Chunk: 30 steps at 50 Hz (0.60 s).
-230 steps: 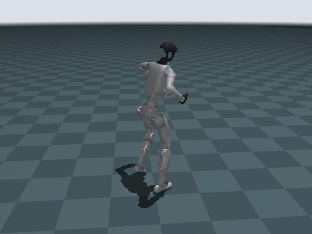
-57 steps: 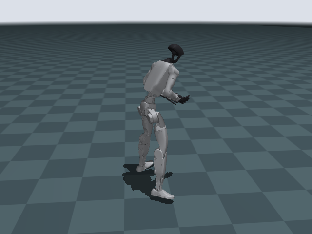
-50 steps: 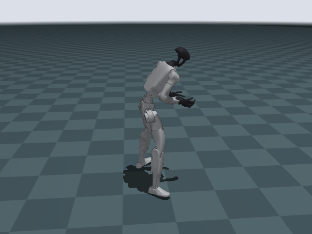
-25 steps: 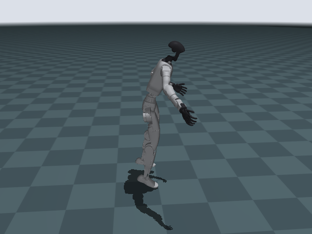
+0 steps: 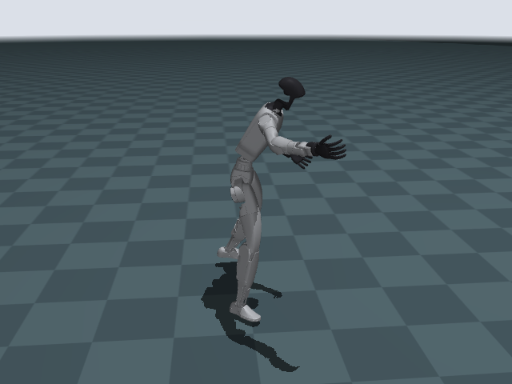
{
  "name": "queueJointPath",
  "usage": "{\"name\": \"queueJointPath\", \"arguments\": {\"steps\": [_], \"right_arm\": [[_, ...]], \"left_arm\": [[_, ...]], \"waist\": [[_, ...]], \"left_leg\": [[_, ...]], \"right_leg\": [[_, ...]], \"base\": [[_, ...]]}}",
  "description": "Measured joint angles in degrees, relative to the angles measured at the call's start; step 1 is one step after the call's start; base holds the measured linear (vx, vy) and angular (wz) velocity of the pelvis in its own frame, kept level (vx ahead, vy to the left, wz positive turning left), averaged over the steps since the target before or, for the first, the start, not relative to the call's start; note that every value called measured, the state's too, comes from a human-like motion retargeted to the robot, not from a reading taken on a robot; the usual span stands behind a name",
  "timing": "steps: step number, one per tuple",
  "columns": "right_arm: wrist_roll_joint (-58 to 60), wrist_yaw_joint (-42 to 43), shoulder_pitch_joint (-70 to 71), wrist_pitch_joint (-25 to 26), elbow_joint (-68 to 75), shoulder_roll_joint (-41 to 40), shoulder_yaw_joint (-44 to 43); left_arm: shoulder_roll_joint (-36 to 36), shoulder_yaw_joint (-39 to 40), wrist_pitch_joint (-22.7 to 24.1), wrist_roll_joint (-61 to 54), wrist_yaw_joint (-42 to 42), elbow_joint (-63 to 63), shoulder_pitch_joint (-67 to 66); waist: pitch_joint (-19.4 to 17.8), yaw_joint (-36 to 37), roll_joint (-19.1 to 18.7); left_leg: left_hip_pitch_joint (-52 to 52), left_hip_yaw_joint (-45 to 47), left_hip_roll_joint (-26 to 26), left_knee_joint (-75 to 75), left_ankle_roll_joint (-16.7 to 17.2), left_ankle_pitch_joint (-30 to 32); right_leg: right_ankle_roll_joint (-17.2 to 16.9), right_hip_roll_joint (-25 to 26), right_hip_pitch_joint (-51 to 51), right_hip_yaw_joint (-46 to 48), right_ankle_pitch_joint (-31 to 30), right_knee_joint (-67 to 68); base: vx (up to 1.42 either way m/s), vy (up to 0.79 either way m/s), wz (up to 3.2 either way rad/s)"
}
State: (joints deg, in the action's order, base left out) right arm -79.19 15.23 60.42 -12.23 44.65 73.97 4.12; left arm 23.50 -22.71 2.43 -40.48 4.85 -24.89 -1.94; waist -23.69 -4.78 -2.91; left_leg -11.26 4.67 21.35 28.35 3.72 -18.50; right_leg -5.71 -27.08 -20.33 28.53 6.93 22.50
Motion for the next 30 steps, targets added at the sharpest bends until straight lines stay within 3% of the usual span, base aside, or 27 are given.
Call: {"name": "queueJointPath", "arguments": {"steps": [5,9,13,17,21,25,30], "right_arm": [[9.82,3.17,-27.61,-3.89,-22.03,-10.77,-15.08],[21.41,5.04,-39.54,-4.03,-33.16,-15.43,-24.87],[28.75,7.90,-45.53,-5.28,-41.45,-18.84,-30.71],[35.91,13.35,-45.64,-7.11,-46.40,-18.88,-30.01],[45.47,17.72,-42.75,-6.44,-51.91,-17.37,-25.97],[58.69,20.54,-40.00,-4.86,-58.68,-14.53,-18.95],[90.44,19.56,-34.87,2.11,-67.01,-6.80,-13.39]], "left_arm": [[-0.04,3.37,-0.39,7.04,-1.13,0.33,-4.54],[1.49,7.13,-1.69,15.61,-3.41,2.15,-7.01],[2.04,8.92,-3.98,24.92,-3.46,6.16,-6.38],[2.80,7.78,-4.60,32.39,2.18,9.69,-3.47],[5.38,4.11,-2.73,33.80,8.25,13.76,4.00],[6.96,-3.26,1.11,25.19,13.53,18.59,12.86],[4.70,-12.14,6.22,9.94,12.59,22.43,20.37]], "waist": [[4.67,2.20,1.50],[6.24,5.85,2.18],[6.75,8.68,2.31],[8.21,9.57,3.68],[9.35,9.78,5.77],[9.76,9.15,6.75],[10.43,8.50,6.46]], "left_leg": [[-0.38,-0.10,-5.03,-4.40,2.29,3.74],[-0.44,-2.01,-10.49,-9.86,3.61,0.41],[0.04,-7.72,-15.57,-19.20,2.09,-2.02],[0.03,-12.75,-17.10,-20.76,-2.16,1.19],[0.61,-11.10,-14.31,-17.17,-0.50,-1.03],[1.90,-10.66,-12.11,-16.56,0.48,-1.02],[2.44,-11.64,-10.17,-15.43,0.76,-1.21]], "right_leg": [[-0.25,1.87,2.94,2.89,-1.33,-5.72],[-2.25,3.54,5.47,4.17,-2.93,-9.81],[-4.28,6.64,8.42,5.01,-4.47,-12.95],[-3.78,8.99,9.92,4.66,-3.94,-13.30],[-1.21,9.24,7.62,2.11,-2.09,-5.67],[-0.02,8.97,4.26,-1.73,-3.23,4.17],[-2.83,10.22,2.42,-10.42,-5.18,7.83]], "base": [[0.21,-0.31,0.19],[0.17,-0.17,0.00],[0.13,-0.06,-0.14],[0.10,0.00,-0.30],[0.09,0.02,-0.39],[0.06,-0.03,-0.01],[0.07,-0.11,0.14]]}}
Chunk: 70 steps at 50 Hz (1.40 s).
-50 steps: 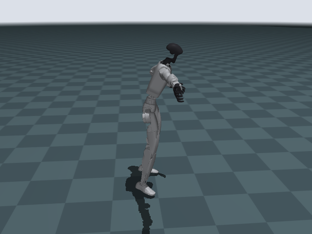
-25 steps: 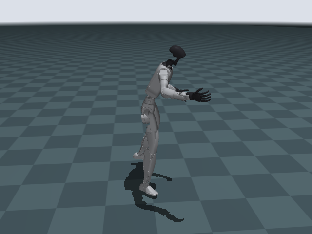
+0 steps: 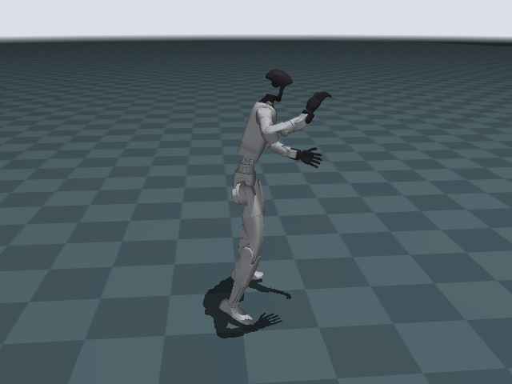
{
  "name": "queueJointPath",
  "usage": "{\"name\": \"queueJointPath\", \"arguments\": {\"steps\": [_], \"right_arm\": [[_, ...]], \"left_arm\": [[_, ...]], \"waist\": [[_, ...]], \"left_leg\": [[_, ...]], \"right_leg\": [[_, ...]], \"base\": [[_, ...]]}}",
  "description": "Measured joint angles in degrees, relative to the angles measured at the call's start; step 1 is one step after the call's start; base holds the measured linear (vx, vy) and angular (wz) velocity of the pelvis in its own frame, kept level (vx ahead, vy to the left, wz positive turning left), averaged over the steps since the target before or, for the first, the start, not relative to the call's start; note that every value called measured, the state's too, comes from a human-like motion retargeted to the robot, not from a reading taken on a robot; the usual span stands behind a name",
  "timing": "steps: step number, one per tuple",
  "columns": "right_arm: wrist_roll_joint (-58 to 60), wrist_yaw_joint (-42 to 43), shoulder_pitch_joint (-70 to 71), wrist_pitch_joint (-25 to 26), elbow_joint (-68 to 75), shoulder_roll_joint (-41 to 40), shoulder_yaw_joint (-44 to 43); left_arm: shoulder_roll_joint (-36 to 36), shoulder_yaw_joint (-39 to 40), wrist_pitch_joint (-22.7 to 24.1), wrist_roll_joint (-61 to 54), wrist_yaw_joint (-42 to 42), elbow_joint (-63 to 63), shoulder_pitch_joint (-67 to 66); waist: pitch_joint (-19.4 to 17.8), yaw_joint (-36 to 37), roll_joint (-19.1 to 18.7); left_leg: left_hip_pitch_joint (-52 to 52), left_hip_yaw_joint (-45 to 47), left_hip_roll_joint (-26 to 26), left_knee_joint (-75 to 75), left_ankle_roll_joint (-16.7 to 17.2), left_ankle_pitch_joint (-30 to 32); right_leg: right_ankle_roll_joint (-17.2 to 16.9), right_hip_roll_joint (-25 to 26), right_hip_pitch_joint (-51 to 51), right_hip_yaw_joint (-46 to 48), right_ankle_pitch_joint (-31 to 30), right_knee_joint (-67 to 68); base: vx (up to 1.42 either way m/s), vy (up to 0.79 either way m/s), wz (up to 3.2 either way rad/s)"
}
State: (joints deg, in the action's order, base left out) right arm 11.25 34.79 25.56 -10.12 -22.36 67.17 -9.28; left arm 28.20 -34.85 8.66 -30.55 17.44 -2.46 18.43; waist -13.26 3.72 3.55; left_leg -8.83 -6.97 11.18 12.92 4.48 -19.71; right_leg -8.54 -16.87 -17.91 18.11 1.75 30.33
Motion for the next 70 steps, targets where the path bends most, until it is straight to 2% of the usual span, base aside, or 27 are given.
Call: {"name": "queueJointPath", "arguments": {"steps": [4,8,13,17,20,23,25,27,28,30,32,35,38,40,42,44,45,47,48,50,52,54,55,57,62,65,70], "right_arm": [[-0.55,-1.53,3.71,-0.24,-7.48,0.82,8.58],[-6.30,-8.48,9.08,-3.53,-14.06,0.93,24.92],[-10.42,-21.74,19.39,-3.86,-15.75,-2.59,48.83],[-9.95,-28.32,21.87,-2.19,-12.68,-6.76,59.44],[-7.06,-34.46,22.19,0.30,-7.47,-10.45,62.94],[-1.39,-39.43,20.36,0.26,-1.60,-13.97,63.80],[2.33,-41.87,18.51,-0.27,1.51,-15.15,63.66],[4.11,-43.15,15.37,0.15,3.10,-13.49,61.90],[4.21,-43.12,13.19,0.63,3.47,-11.51,60.37],[2.81,-41.28,8.10,1.62,4.94,-5.55,56.95],[-1.26,-39.00,1.86,3.08,10.37,0.69,53.79],[-11.09,-41.08,-6.77,6.88,28.75,4.74,49.59],[-15.85,-46.68,-7.42,12.09,60.91,1.13,42.35],[-13.75,-43.31,-0.88,14.53,85.02,-0.69,33.89],[-16.83,-35.84,9.22,17.25,101.38,4.12,20.68],[-29.29,-30.78,20.14,19.14,108.55,13.72,5.65],[-37.24,-29.31,25.34,19.99,109.87,19.13,-1.34],[-49.23,-27.99,31.72,21.56,109.26,26.49,-7.54],[-53.87,-27.60,33.43,21.76,108.66,28.75,-8.15],[-61.12,-27.52,35.27,21.15,107.29,30.67,-6.84],[-64.46,-28.42,34.99,21.00,105.74,29.86,-4.87],[-72.95,-28.38,37.43,20.32,103.65,26.08,-1.31],[-75.13,-28.08,38.90,20.02,102.91,24.33,0.17],[-77.69,-26.51,41.82,18.50,101.49,20.35,3.55],[-84.15,-22.86,44.27,14.24,95.77,12.02,11.97],[-85.73,-21.96,42.23,13.09,91.53,9.59,13.80],[-86.65,-21.75,35.05,11.19,82.75,6.03,12.03]], "left_arm": [[-1.04,-4.28,-0.86,-10.89,-8.45,1.60,5.83],[-1.93,-5.08,-1.54,-23.89,-21.45,3.33,7.06],[-3.60,-2.40,-3.91,-36.24,-31.42,5.26,2.21],[-2.32,0.22,-5.91,-24.89,-30.11,5.65,0.09],[-0.83,5.46,-9.86,-4.41,-25.31,4.27,-3.26],[2.60,12.62,-11.94,21.30,-22.43,0.20,-10.61],[5.76,18.48,-11.37,36.36,-21.12,-3.94,-17.40],[9.06,25.95,-10.35,44.45,-19.69,-9.09,-25.25],[10.71,30.20,-9.92,45.93,-19.07,-12.00,-29.32],[13.75,37.84,-9.23,45.29,-17.72,-17.28,-36.03],[16.34,41.73,-9.47,42.33,-14.38,-21.81,-40.15],[20.06,40.96,-9.63,38.03,-8.57,-26.88,-43.22],[23.50,37.13,-8.55,33.63,-9.40,-28.71,-43.69],[25.19,35.71,-8.31,30.71,-10.93,-29.36,-42.73],[25.70,35.70,-8.07,26.71,-11.82,-31.07,-42.30],[25.13,35.92,-8.28,19.55,-12.42,-33.74,-41.39],[24.63,35.98,-8.71,15.11,-12.70,-35.32,-40.52],[24.10,35.56,-9.24,6.64,-13.13,-38.04,-38.28],[24.08,35.11,-9.10,2.98,-13.57,-38.97,-37.00],[23.89,33.63,-8.61,-1.88,-15.74,-39.36,-34.54],[22.16,31.15,-8.85,-4.05,-16.90,-39.15,-34.37],[18.62,26.82,-9.92,-7.65,-18.65,-34.80,-29.12],[16.38,24.46,-10.17,-8.63,-18.78,-32.95,-27.30],[10.71,19.56,-10.58,-10.44,-18.36,-29.51,-23.80],[-0.98,10.72,-12.80,-14.96,-17.80,-25.85,-19.52],[-3.20,9.09,-14.25,-16.25,-17.87,-26.32,-19.88],[-3.75,11.19,-14.65,-16.53,-19.16,-27.36,-24.15]], "waist": [[0.48,1.70,-0.20],[-0.23,2.03,-0.71],[-5.41,0.25,-3.28],[-10.96,0.97,-6.08],[-13.43,1.91,-8.89],[-13.02,2.45,-11.83],[-11.57,2.69,-12.87],[-9.62,3.04,-12.21],[-8.58,3.25,-11.21],[-6.52,3.61,-8.32],[-4.67,3.38,-4.67],[-2.14,1.41,0.12],[2.47,-0.86,-0.52],[5.11,-1.07,-3.47],[6.32,-0.78,-7.10],[5.69,-0.76,-10.03],[4.73,-0.81,-11.18],[1.95,-0.17,-10.90],[0.38,0.49,-9.82],[-2.51,1.95,-6.67],[-3.89,2.89,-2.86],[-4.93,3.23,-0.70],[-4.82,3.20,-0.29],[-4.41,2.53,-1.29],[-3.81,-2.89,-4.53],[-2.29,-5.71,-5.71],[0.64,-5.63,-5.22]], "left_leg": [[0.61,0.35,1.43,-0.29,-0.91,-0.57],[0.91,0.76,2.81,-1.14,-0.48,-0.39],[0.21,0.72,4.91,1.67,0.18,-1.25],[-1.47,2.32,6.12,7.52,0.39,-3.21],[-0.75,4.88,8.21,7.64,0.96,-2.54],[1.61,6.88,12.18,2.86,2.21,2.72],[3.10,8.52,15.34,-1.35,2.41,9.29],[3.88,11.15,17.73,-4.65,1.91,16.50],[3.88,12.63,18.21,-5.53,1.56,18.85],[2.80,14.90,17.05,-5.01,1.09,18.68],[0.97,15.21,12.20,-2.43,1.43,14.30],[-0.35,13.77,1.29,0.38,2.26,10.09],[0.68,10.41,-6.90,-1.10,2.94,10.28],[1.87,4.02,-10.65,-2.73,4.07,11.69],[2.94,-4.82,-14.15,-3.07,5.91,12.71],[3.32,-7.88,-16.42,-0.88,6.10,10.39],[3.29,-6.81,-16.84,1.08,5.22,7.58],[3.27,-0.62,-15.18,6.93,1.65,-3.66],[3.24,1.68,-14.09,10.57,0.41,-9.83],[2.04,4.16,-11.92,20.29,0.55,-19.64],[1.53,6.19,-10.02,27.80,3.11,-22.29],[-1.37,7.51,-6.74,36.27,4.98,-24.24],[-1.36,7.69,-5.10,37.12,5.55,-24.03],[-0.06,6.34,-1.95,34.49,4.63,-22.07],[-0.22,0.66,1.77,30.70,-0.28,-11.92],[-1.71,1.40,3.24,27.85,-0.01,-4.88],[-0.59,12.62,5.65,20.28,1.35,4.35]], "right_leg": [[1.65,-4.03,0.88,2.97,0.00,-2.69],[2.75,-8.27,1.92,5.24,0.96,-9.53],[3.80,-11.15,0.74,0.44,8.14,-15.97],[4.86,-14.10,-3.33,-0.57,8.14,-12.29],[4.60,-15.44,-9.97,-2.54,9.15,-2.18],[4.24,-14.05,-16.70,-3.65,14.54,9.86],[4.61,-12.22,-18.98,-2.37,17.67,15.29],[5.26,-9.86,-18.63,0.50,20.39,17.18],[5.43,-8.42,-17.66,2.24,21.43,16.69],[5.16,-4.79,-14.09,6.16,21.73,11.79],[4.08,-0.21,-8.43,9.46,17.13,1.45],[0.90,6.78,-0.75,5.88,1.97,-13.23],[-2.56,14.07,2.03,-12.30,-11.54,-17.83],[-2.72,15.56,3.04,-17.13,-12.66,-17.47],[-0.88,11.86,4.19,-11.94,-8.88,-17.71],[-0.20,6.01,5.33,-6.12,-4.45,-19.87],[-0.34,2.85,5.79,-3.94,-2.29,-21.28],[-1.94,-4.01,5.58,-2.05,1.84,-23.89],[-2.79,-7.56,5.13,-1.46,3.84,-24.93],[-3.57,-14.15,4.17,0.88,6.65,-26.25],[-3.65,-19.20,3.98,4.59,2.53,-26.10],[-5.47,-20.29,2.57,7.43,-5.47,-24.64],[-6.46,-19.98,1.77,8.38,-8.54,-23.05],[-6.14,-17.56,-1.34,8.35,-7.71,-16.98],[0.98,-14.18,-4.29,10.02,0.25,-6.42],[2.19,-12.31,-2.49,13.54,1.70,-8.79],[2.16,-8.24,-0.73,15.55,1.25,-17.02]], "base": [[0.06,-0.20,-0.11],[0.04,-0.31,-0.05],[-0.01,-0.43,-0.11],[-0.02,-0.48,-0.49],[0.06,-0.57,-0.68],[0.19,-0.77,-0.41],[0.28,-0.94,-0.07],[0.32,-1.04,0.14],[0.33,-1.09,0.22],[0.33,-1.11,0.24],[0.30,-1.09,0.27],[0.27,-1.00,0.36],[0.27,-0.92,0.21],[0.26,-0.86,-0.22],[0.25,-0.82,-0.24],[0.21,-0.82,0.07],[0.18,-0.84,0.22],[0.15,-0.89,0.09],[0.14,-0.94,-0.19],[0.18,-1.00,-0.45],[0.24,-1.01,-0.64],[0.20,-0.87,-0.70],[0.22,-0.80,-0.64],[0.22,-0.71,-0.50],[0.23,-0.62,0.17],[0.21,-0.53,0.45],[0.14,-0.40,-0.08]]}}
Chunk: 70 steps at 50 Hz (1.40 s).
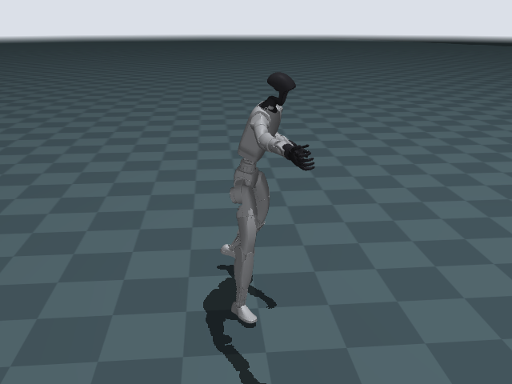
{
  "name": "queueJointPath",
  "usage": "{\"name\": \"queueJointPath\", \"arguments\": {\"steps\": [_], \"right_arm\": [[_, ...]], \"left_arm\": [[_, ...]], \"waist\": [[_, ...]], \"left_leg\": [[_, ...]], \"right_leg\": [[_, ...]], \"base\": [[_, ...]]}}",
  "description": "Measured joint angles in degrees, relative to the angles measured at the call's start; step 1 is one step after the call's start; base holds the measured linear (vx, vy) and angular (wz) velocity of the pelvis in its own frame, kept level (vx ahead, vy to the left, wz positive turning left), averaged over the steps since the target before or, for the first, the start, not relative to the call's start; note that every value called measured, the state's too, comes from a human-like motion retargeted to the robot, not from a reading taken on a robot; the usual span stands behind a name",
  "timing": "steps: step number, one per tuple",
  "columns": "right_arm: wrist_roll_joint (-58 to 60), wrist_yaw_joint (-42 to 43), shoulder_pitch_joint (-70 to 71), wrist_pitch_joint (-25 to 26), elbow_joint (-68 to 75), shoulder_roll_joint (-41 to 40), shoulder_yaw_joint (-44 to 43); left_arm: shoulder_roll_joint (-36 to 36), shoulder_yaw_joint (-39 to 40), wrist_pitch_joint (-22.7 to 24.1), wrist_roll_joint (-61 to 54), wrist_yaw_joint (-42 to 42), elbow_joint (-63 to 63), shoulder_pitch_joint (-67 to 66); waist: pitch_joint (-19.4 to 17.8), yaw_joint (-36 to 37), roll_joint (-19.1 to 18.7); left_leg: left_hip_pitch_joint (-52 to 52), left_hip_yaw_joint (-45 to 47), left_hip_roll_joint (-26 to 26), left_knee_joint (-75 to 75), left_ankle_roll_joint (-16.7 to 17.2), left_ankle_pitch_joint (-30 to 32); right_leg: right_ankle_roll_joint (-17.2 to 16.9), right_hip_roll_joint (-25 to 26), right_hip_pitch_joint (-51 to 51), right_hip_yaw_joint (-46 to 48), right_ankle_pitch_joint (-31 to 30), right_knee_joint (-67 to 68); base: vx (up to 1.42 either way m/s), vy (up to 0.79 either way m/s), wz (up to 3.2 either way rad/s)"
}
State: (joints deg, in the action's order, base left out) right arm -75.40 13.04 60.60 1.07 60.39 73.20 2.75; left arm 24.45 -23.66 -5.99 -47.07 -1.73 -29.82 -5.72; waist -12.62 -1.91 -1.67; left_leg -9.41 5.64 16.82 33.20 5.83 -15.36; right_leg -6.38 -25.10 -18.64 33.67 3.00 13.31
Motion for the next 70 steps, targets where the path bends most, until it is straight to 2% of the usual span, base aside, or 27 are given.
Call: {"name": "queueJointPath", "arguments": {"steps": [5,10,13,16,18,21,25,28,32,34,38,40,43,45,50,53,55,57,60,63,65,67,70], "right_arm": [[-1.73,-1.10,-8.72,-2.19,-9.05,-2.25,-3.52],[3.88,-1.33,-20.51,-5.12,-19.80,-4.18,-5.20],[9.71,-0.19,-28.90,-7.14,-28.36,-7.86,-6.19],[16.91,0.70,-36.21,-7.83,-37.72,-12.90,-6.57],[20.68,0.50,-40.01,-7.71,-44.12,-16.48,-5.85],[23.69,-0.59,-43.49,-7.34,-53.60,-21.36,-2.21],[25.04,-1.30,-44.55,-6.59,-65.50,-27.12,6.14],[25.83,-2.13,-43.12,-5.91,-71.58,-30.79,12.82],[26.70,-2.13,-39.98,-5.93,-76.28,-35.76,20.21],[24.61,-1.29,-38.72,-5.91,-77.49,-38.44,23.68],[18.37,-0.51,-39.31,-5.81,-79.22,-43.36,30.37],[15.80,-0.54,-41.06,-6.18,-79.87,-45.44,33.45],[13.80,-1.28,-43.96,-6.56,-80.29,-47.54,37.30],[14.77,-2.23,-45.06,-6.37,-79.87,-48.49,39.38],[20.71,-2.01,-48.92,-9.03,-78.35,-51.99,40.22],[20.03,1.75,-53.48,-12.84,-78.07,-53.90,39.06],[15.90,3.01,-56.75,-14.96,-79.04,-52.41,36.91],[7.02,2.31,-58.77,-15.54,-80.69,-46.85,32.36],[-8.44,0.11,-57.99,-13.50,-79.43,-34.88,23.78],[-13.77,-5.28,-51.76,-7.53,-67.20,-23.01,16.56],[-9.60,-10.59,-42.81,-1.67,-51.60,-16.40,13.99],[-0.84,-12.96,-30.04,3.19,-31.58,-10.51,13.35],[16.10,-10.08,-3.30,7.79,3.67,-1.68,15.87]], "left_arm": [[0.93,3.33,0.94,0.87,-0.54,-0.50,-4.09],[1.45,4.81,2.50,3.73,0.22,-0.02,-4.22],[1.60,4.38,2.79,6.53,1.06,1.80,-2.26],[1.95,3.27,2.71,9.42,1.96,4.64,0.72],[2.34,2.13,2.81,10.95,2.81,6.58,3.02],[3.44,-0.41,3.16,11.94,5.24,9.16,7.11],[6.22,-5.32,2.45,10.52,8.95,13.34,13.86],[8.12,-8.78,1.56,6.74,9.70,16.02,17.52],[9.81,-11.25,2.99,-0.19,10.10,17.34,19.19],[10.52,-11.29,3.67,-3.15,10.74,17.11,19.06],[11.50,-9.66,4.58,-5.85,12.39,16.12,17.32],[11.05,-8.03,6.03,-7.17,13.17,15.31,15.06],[7.77,-3.06,8.91,-9.47,13.89,13.51,8.35],[3.66,1.53,10.10,-9.75,14.58,12.50,2.54],[-5.76,12.75,10.88,-5.43,14.41,11.10,-11.33],[-4.83,15.68,9.97,-4.16,14.46,11.11,-13.64],[-1.88,15.57,8.98,-5.26,14.25,10.94,-12.74],[2.43,13.50,7.90,-8.45,13.61,10.28,-10.32],[9.73,8.70,6.85,-13.79,11.77,8.53,-7.55],[19.69,3.95,6.30,-16.11,5.92,6.41,-8.13],[27.37,2.48,5.51,-14.95,0.97,5.16,-8.19],[34.97,3.09,4.35,-11.88,-2.18,3.58,-6.58],[45.66,5.61,4.10,-6.40,-3.13,1.51,-0.98]], "waist": [[0.67,0.74,1.53],[0.01,2.73,2.70],[0.22,4.03,3.42],[1.87,4.59,4.37],[3.25,4.63,4.87],[4.64,4.43,5.06],[4.98,4.41,4.80],[4.40,4.49,3.60],[2.86,3.97,1.10],[1.79,4.09,-0.08],[-0.47,5.98,-1.86],[-1.89,7.18,-2.52],[-4.35,8.28,-4.82],[-5.95,8.70,-7.32],[-9.50,9.25,-13.02],[-8.12,10.83,-11.64],[-5.79,11.40,-8.72],[-3.33,10.45,-5.01],[-0.43,5.73,-1.43],[3.23,-0.05,-3.28],[5.37,-1.95,-5.64],[6.52,-1.95,-7.39],[6.66,-0.60,-8.25]], "left_leg": [[0.08,1.77,-3.73,-4.90,1.86,-0.71],[-0.74,-2.15,-9.00,-11.56,1.64,-5.40],[-0.83,-1.62,-10.68,-16.02,0.17,-6.73],[-0.76,0.32,-10.40,-17.47,-2.97,-6.33],[-0.16,0.04,-9.68,-18.09,-3.80,-6.25],[1.32,-1.16,-8.37,-19.30,-2.48,-7.10],[3.38,-1.82,-6.53,-20.23,-1.45,-7.48],[5.25,-2.85,-5.17,-21.07,-1.75,-6.85],[7.42,-4.77,-3.55,-22.38,-2.65,-6.51],[7.83,-5.34,-3.00,-22.58,-2.83,-6.52],[7.56,-5.22,-2.57,-22.18,-2.46,-6.39],[7.67,-4.80,-2.76,-22.24,-2.07,-6.50],[7.94,-3.73,-2.09,-22.62,-1.30,-6.40],[7.41,-2.59,-0.72,-22.48,-1.00,-5.42],[7.13,-0.11,4.89,-22.95,-0.76,1.78],[7.54,2.69,7.87,-25.08,-1.78,10.68],[6.99,6.30,8.82,-25.65,-2.44,15.04],[5.67,9.40,7.12,-24.61,-2.57,13.65],[3.68,5.33,-0.60,-22.05,-0.66,9.16],[3.71,-9.30,-10.11,-22.87,4.51,10.98],[4.78,-18.08,-14.44,-24.31,7.45,12.26],[5.38,-19.82,-16.11,-23.83,7.50,12.03],[5.23,-11.56,-14.19,-19.43,4.36,5.80]], "right_leg": [[-1.73,2.44,2.94,1.28,-0.43,-5.92],[-4.03,4.80,5.60,2.67,-0.88,-9.03],[-4.73,5.98,6.69,3.43,-0.69,-9.27],[-5.10,6.42,7.38,4.43,-0.07,-9.22],[-5.28,6.68,7.87,5.11,0.66,-8.84],[-4.99,6.70,8.11,5.58,2.55,-5.48],[-2.48,5.51,6.35,2.82,3.82,3.80],[-1.56,5.52,4.37,-4.32,2.68,10.13],[-3.75,6.48,2.66,-15.09,2.42,14.29],[-3.16,4.95,2.63,-15.59,4.04,13.78],[0.33,-0.52,2.88,-10.67,7.52,7.65],[-0.45,-2.62,2.65,-9.09,7.25,3.92],[-2.00,-3.73,-0.03,-10.58,6.49,5.41],[-0.63,-3.52,-3.98,-12.80,8.39,11.07],[6.09,0.22,-12.68,-15.90,18.32,26.28],[7.40,3.32,-13.38,-14.23,23.58,29.05],[6.45,5.88,-11.09,-11.48,25.15,26.37],[3.85,9.21,-5.91,-8.12,22.31,18.31],[0.09,15.01,2.11,-8.29,9.04,6.66],[-3.89,22.39,4.14,-22.34,-9.07,4.43],[-5.59,24.53,4.14,-29.10,-13.70,4.55],[-3.80,19.62,4.44,-24.90,-10.23,3.78],[-2.36,8.41,5.42,-16.17,-3.63,-1.84]], "base": [[0.11,-0.24,-0.02],[0.08,-0.13,0.00],[0.07,-0.06,0.06],[0.07,0.00,0.25],[0.07,0.05,0.27],[0.08,0.06,0.23],[0.08,0.02,0.20],[0.10,-0.06,0.29],[0.11,-0.13,0.40],[0.10,-0.20,0.27],[0.09,-0.30,0.06],[0.09,-0.38,-0.03],[0.10,-0.42,-0.20],[0.10,-0.48,-0.40],[0.18,-0.67,-0.38],[0.32,-0.92,-0.11],[0.40,-1.03,0.30],[0.41,-1.06,0.59],[0.39,-1.00,0.65],[0.35,-0.91,0.44],[0.31,-0.86,0.01],[0.29,-0.82,-0.10],[0.27,-0.84,0.27]]}}
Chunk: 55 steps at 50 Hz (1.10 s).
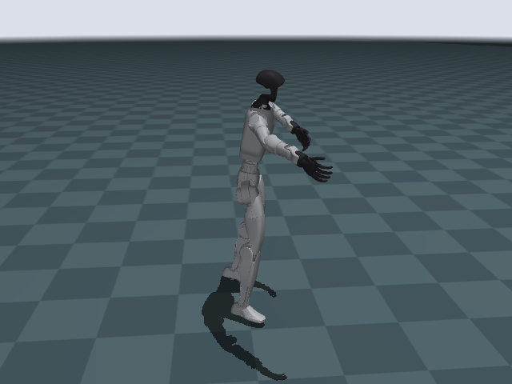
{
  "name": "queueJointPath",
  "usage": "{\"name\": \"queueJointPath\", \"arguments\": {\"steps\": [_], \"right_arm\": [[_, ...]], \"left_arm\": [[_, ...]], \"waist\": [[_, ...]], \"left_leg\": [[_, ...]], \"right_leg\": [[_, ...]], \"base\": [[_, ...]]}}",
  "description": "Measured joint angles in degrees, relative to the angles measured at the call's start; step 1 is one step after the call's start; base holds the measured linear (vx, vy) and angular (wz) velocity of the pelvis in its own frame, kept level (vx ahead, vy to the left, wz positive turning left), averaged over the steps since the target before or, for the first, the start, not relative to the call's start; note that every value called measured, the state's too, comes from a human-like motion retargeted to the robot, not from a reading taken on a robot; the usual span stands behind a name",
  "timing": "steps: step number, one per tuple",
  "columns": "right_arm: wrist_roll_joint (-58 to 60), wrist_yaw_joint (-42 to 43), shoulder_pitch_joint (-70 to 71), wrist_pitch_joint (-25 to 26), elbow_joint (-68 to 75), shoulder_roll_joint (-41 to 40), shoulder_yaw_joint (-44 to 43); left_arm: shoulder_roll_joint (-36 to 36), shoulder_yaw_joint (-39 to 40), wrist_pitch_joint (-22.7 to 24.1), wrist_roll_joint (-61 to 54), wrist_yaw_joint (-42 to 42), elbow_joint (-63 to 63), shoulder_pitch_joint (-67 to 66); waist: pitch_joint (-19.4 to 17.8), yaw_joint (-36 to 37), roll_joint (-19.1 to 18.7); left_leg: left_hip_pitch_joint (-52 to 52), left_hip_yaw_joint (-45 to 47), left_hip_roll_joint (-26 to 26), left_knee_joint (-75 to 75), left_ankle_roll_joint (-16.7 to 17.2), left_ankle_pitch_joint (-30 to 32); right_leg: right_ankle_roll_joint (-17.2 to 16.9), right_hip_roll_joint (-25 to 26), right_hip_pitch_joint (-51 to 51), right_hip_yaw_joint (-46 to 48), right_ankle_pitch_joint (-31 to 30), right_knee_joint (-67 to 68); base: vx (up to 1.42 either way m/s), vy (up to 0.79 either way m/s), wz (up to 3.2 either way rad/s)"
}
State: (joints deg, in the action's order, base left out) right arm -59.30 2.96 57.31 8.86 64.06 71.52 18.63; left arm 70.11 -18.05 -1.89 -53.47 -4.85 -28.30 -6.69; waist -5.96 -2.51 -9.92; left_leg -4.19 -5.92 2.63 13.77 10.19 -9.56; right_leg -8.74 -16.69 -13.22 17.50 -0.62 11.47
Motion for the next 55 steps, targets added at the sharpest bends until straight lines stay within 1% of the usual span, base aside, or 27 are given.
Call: {"name": "queueJointPath", "arguments": {"steps": [2,3,5,7,8,10,12,13,15,18,20,23,25,27,30,35,38,40,42,45,47,48,50,51,52,53,55], "right_arm": [[9.76,4.26,21.15,1.17,18.26,6.75,3.21],[11.37,6.94,30.15,1.12,23.04,9.83,4.34],[9.32,10.45,43.03,0.71,25.99,13.68,5.31],[3.38,10.14,50.01,0.68,24.18,13.66,8.13],[1.17,9.05,51.40,0.69,22.79,12.92,9.85],[-1.04,7.08,52.30,0.31,20.23,10.65,12.57],[-2.75,6.97,50.35,-0.62,18.66,7.03,12.64],[-4.34,7.51,48.56,-1.05,18.16,5.02,11.80],[-8.59,9.15,44.26,-1.85,17.56,1.43,9.04],[-13.34,11.31,38.16,-3.48,17.20,-1.21,4.94],[-14.23,11.77,35.08,-4.37,16.90,-1.34,3.16],[-13.93,11.28,32.05,-5.08,16.34,-0.24,1.18],[-14.34,10.89,30.51,-5.79,15.87,0.53,-0.21],[-15.71,10.82,28.89,-6.76,15.05,0.99,-1.69],[-17.06,10.96,25.46,-7.79,13.04,1.10,-3.68],[-15.71,10.68,15.62,-9.28,6.99,-1.81,-7.17],[-17.60,9.61,7.36,-11.57,0.46,-5.09,-11.41],[-18.61,8.57,0.96,-12.93,-4.76,-7.50,-14.99],[-18.84,7.76,-5.63,-13.86,-10.22,-10.34,-18.44],[-18.76,7.44,-13.79,-15.20,-18.01,-15.41,-21.49],[-18.27,8.05,-17.38,-15.99,-22.54,-19.01,-21.81],[-17.73,8.62,-18.88,-16.21,-24.60,-20.80,-21.74],[-16.24,10.00,-21.77,-16.39,-28.38,-24.37,-21.51],[-15.66,10.67,-23.55,-16.56,-30.05,-25.94,-21.42],[-15.21,11.34,-25.49,-16.84,-31.70,-27.42,-21.30],[-15.01,12.00,-27.72,-17.35,-33.33,-28.70,-21.11],[-14.74,13.01,-32.44,-18.63,-36.91,-31.22,-20.30]], "left_arm": [[6.61,2.42,1.92,3.41,0.97,-0.06,3.90],[9.41,4.01,2.91,4.75,1.80,0.49,5.37],[12.02,7.45,3.16,6.85,4.06,2.59,7.28],[9.70,12.17,1.70,8.64,6.23,5.46,8.11],[7.08,14.65,1.11,9.24,7.03,6.69,8.01],[-0.47,19.89,0.47,10.64,7.73,8.12,6.48],[-9.66,22.76,-0.04,10.14,7.47,7.64,4.03],[-13.93,22.63,-0.64,8.93,7.23,7.15,3.19],[-20.65,19.50,-2.37,5.53,6.97,6.46,2.52],[-25.26,11.76,-4.31,1.93,6.46,5.80,2.57],[-26.34,7.98,-4.89,1.29,4.91,4.96,1.96],[-26.49,6.32,-5.39,2.02,0.87,4.01,-0.39],[-26.17,6.52,-5.30,3.17,-1.71,4.07,-2.21],[-25.72,6.82,-5.12,4.91,-3.07,4.76,-3.60],[-25.24,6.94,-5.50,7.85,-3.50,6.15,-4.59],[-24.12,5.71,-6.18,11.07,-3.32,7.67,-2.42],[-22.60,3.36,-5.84,12.86,-3.15,8.23,2.23],[-21.50,1.32,-5.69,14.51,-3.10,8.85,6.60],[-20.66,-1.19,-5.35,15.53,-2.37,9.82,11.66],[-19.99,-5.74,-4.19,15.20,0.71,11.53,19.24],[-20.10,-9.14,-3.24,14.19,4.08,13.08,24.18],[-20.41,-10.97,-2.96,13.70,5.98,14.19,26.79],[-22.00,-14.55,-3.00,12.92,9.69,17.40,32.20],[-23.98,-16.13,-3.29,12.37,11.37,19.63,34.55],[-26.45,-17.52,-3.47,11.45,13.11,21.93,36.59],[-29.90,-18.53,-3.41,9.76,14.96,24.41,37.99],[-38.06,-19.16,-1.51,3.85,18.26,28.62,38.53]], "waist": [[-0.67,1.25,0.88],[-1.19,2.08,1.56],[-1.49,3.22,3.01],[-2.91,4.81,4.79],[-3.91,5.66,5.61],[-6.18,6.71,5.94],[-8.47,6.02,4.92],[-9.55,5.17,4.60],[-11.18,3.09,4.70],[-11.71,0.82,5.45],[-11.27,0.45,5.76],[-9.84,1.52,6.12],[-8.69,2.70,6.50],[-7.63,3.95,7.01],[-6.43,5.55,7.74],[-4.14,4.96,7.68],[-2.06,2.86,6.72],[-0.69,1.14,6.09],[0.20,-1.11,5.69],[-0.09,-4.84,4.85],[-1.66,-7.13,3.81],[-2.72,-8.18,3.46],[-4.92,-9.35,3.23],[-5.86,-9.62,3.17],[-6.69,-9.88,3.20],[-7.28,-10.12,3.38],[-7.74,-9.77,3.44]], "left_leg": [[0.96,4.17,3.43,3.14,-1.04,-8.80],[1.63,4.95,5.53,4.68,-0.68,-13.32],[2.06,4.48,8.84,8.84,-0.13,-20.97],[1.40,4.38,11.55,15.69,0.70,-24.20],[1.13,4.50,12.74,19.21,0.60,-23.93],[0.68,4.44,15.75,24.31,-0.58,-20.27],[0.63,3.97,19.11,25.73,-2.43,-14.54],[0.69,3.74,20.14,25.58,-3.41,-11.76],[0.41,3.38,20.10,24.47,-5.17,-6.98],[-1.71,5.38,17.03,22.29,-6.63,-2.15],[-3.21,10.05,15.69,20.82,-7.32,0.35],[-3.82,20.11,14.96,18.35,-7.93,2.25],[-3.52,25.74,14.12,16.80,-7.72,2.18],[-3.12,29.15,12.78,15.54,-7.16,1.28],[-2.45,30.55,9.87,13.68,-5.88,-1.23],[-0.63,26.06,2.82,10.10,-3.27,-7.10],[0.39,20.30,-2.47,8.92,-2.04,-10.30],[0.80,16.34,-5.82,8.57,-1.67,-11.94],[1.42,14.91,-7.05,7.52,-2.75,-13.48],[3.25,15.46,-4.02,3.62,-5.61,-16.79],[4.68,14.41,0.00,0.70,-6.26,-18.76],[5.36,13.61,2.00,-0.43,-6.16,-19.37],[5.86,12.98,6.59,-1.57,-4.66,-19.53],[6.04,12.71,8.01,-1.82,-4.16,-19.01],[6.27,12.31,8.80,-2.10,-3.95,-18.45],[6.62,11.68,8.33,-2.48,-4.34,-17.79],[6.64,11.04,8.47,-3.28,-4.42,-16.53]], "right_leg": [[-1.67,-6.62,-0.45,0.33,4.47,-4.39],[-2.46,-9.46,-1.11,-0.34,7.19,-6.01],[-3.09,-15.48,-2.19,0.46,10.59,-7.97],[-3.58,-19.41,-3.08,3.14,5.81,-7.09],[-4.32,-20.32,-3.48,4.28,1.23,-5.68],[-4.75,-19.40,-5.32,5.13,-4.12,-0.19],[-3.57,-16.16,-8.04,4.36,-0.79,7.79],[-2.76,-14.65,-8.84,4.11,1.55,10.87],[-1.19,-12.31,-8.62,4.43,4.10,12.74],[0.34,-9.51,-5.60,6.22,4.70,6.79],[1.18,-7.81,-3.89,7.33,5.85,1.77],[0.94,-5.96,-2.51,9.27,7.64,-3.86],[-0.54,-5.19,-2.01,10.77,8.23,-6.43],[-2.20,-4.47,-1.72,11.82,8.35,-8.25],[-3.24,-3.09,-1.50,12.13,8.13,-10.01],[-2.69,-0.36,-0.90,12.53,6.34,-9.98],[-2.04,1.61,-0.20,13.97,6.02,-9.33],[-1.96,2.94,0.18,15.51,6.22,-8.81],[-2.54,4.14,0.01,17.40,5.43,-7.69],[-3.81,5.92,-2.29,18.67,3.18,-2.07],[-5.05,6.92,-6.21,15.10,1.02,6.61],[-5.96,7.35,-8.60,11.89,-0.05,11.72],[-6.26,9.46,-13.03,5.10,-0.56,19.88],[-6.26,9.08,-13.59,2.77,1.25,21.99],[-6.26,7.72,-13.61,0.92,3.20,23.58],[-6.26,4.40,-12.56,0.02,5.43,24.11],[-3.40,-1.07,-9.57,0.76,6.28,21.53]], "base": [[0.25,-0.95,0.43],[0.24,-1.03,0.25],[0.26,-1.05,0.09],[0.25,-1.09,-0.33],[0.22,-1.06,-0.62],[0.19,-0.99,-0.75],[0.16,-0.89,-0.65],[0.15,-0.81,-0.38],[0.14,-0.71,-0.08],[0.09,-0.55,0.19],[0.03,-0.48,0.16],[0.03,-0.43,0.01],[0.06,-0.38,-0.11],[0.07,-0.34,-0.15],[0.07,-0.31,-0.16],[0.06,-0.27,0.12],[0.04,-0.25,0.49],[-0.02,-0.25,0.64],[-0.09,-0.24,0.72],[-0.17,-0.21,0.53],[-0.21,-0.22,0.26],[-0.22,-0.31,0.16],[-0.21,-0.43,0.08],[-0.12,-0.34,0.21],[-0.02,-0.13,0.46],[0.02,-0.07,0.52],[0.05,-0.15,0.44]]}}
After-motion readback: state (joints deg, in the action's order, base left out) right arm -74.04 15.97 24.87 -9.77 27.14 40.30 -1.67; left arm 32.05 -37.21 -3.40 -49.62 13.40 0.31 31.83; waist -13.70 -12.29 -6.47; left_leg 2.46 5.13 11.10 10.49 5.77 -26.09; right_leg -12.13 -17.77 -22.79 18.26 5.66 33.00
